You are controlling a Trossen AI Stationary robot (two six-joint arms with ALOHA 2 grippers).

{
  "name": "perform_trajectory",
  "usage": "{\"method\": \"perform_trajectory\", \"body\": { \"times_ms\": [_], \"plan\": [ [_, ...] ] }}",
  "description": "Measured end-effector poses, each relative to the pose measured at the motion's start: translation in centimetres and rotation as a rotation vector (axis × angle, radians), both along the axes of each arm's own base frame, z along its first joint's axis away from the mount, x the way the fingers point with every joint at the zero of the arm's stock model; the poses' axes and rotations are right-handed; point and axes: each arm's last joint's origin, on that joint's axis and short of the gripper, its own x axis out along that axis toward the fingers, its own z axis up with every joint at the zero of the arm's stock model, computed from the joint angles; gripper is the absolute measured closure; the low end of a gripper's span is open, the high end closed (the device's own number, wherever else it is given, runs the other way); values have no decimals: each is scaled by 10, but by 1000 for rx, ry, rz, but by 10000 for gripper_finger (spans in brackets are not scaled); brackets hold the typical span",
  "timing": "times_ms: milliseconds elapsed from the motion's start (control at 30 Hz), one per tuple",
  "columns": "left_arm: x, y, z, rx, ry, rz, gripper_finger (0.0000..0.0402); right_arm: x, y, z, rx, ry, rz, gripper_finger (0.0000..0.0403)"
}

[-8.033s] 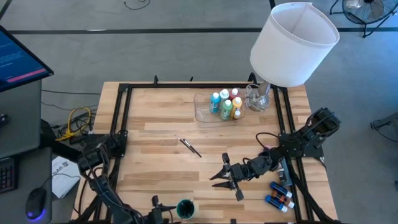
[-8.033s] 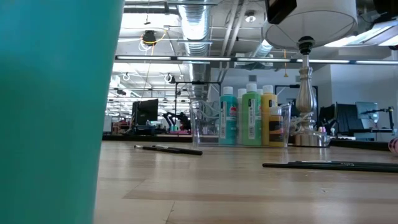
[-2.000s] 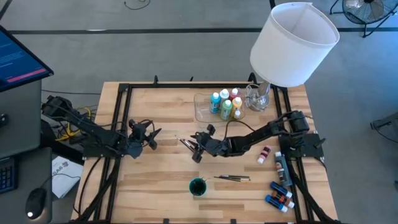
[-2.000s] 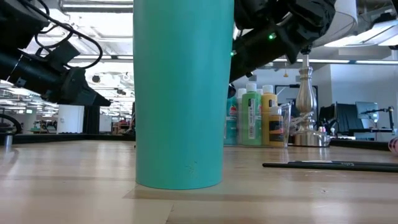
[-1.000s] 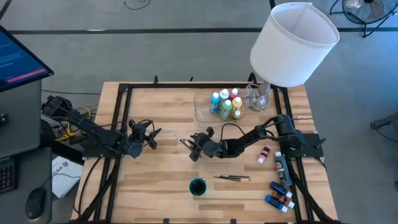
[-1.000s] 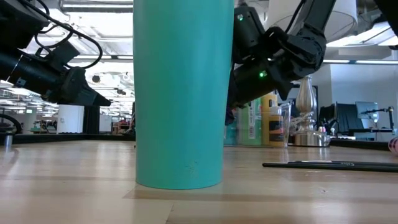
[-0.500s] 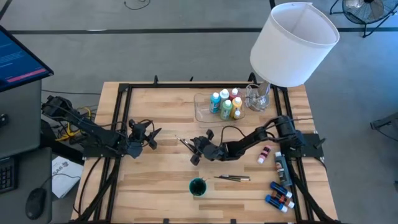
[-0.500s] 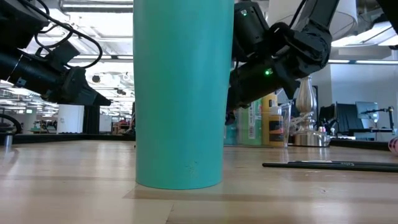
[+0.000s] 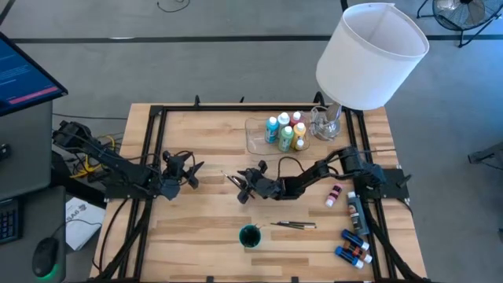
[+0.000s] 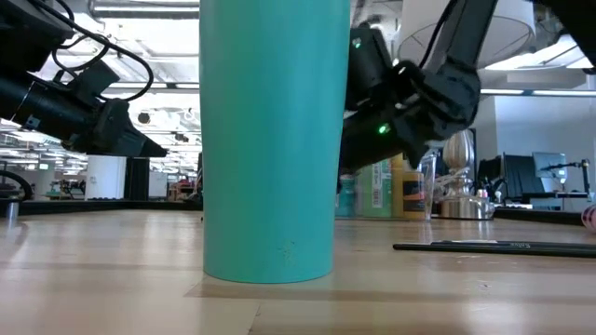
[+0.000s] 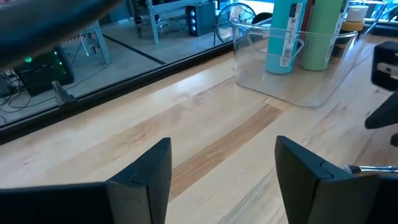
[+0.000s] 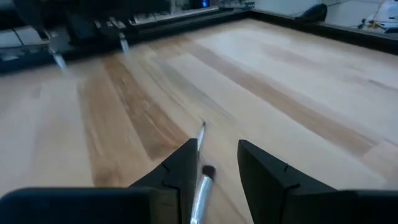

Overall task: Pick & Place Paint Supplies
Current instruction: Put the silver paintbrush into the green cup

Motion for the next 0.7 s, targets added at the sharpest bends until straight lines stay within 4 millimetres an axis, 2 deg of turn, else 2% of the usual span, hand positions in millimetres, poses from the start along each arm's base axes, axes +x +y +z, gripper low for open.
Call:
{"method": "perform_trajectory", "body": {
  "times_ms": [67,333,700],
  "plan": [
    [0,0,0,5,3,-3,215,1,0,-4,-12,20,3,294],
    [0,0,1,9,3,-2,215,8,6,3,-51,32,32,294],
    [0,0,1,10,-1,2,215,6,7,-2,-49,84,31,294]
  ]
}}
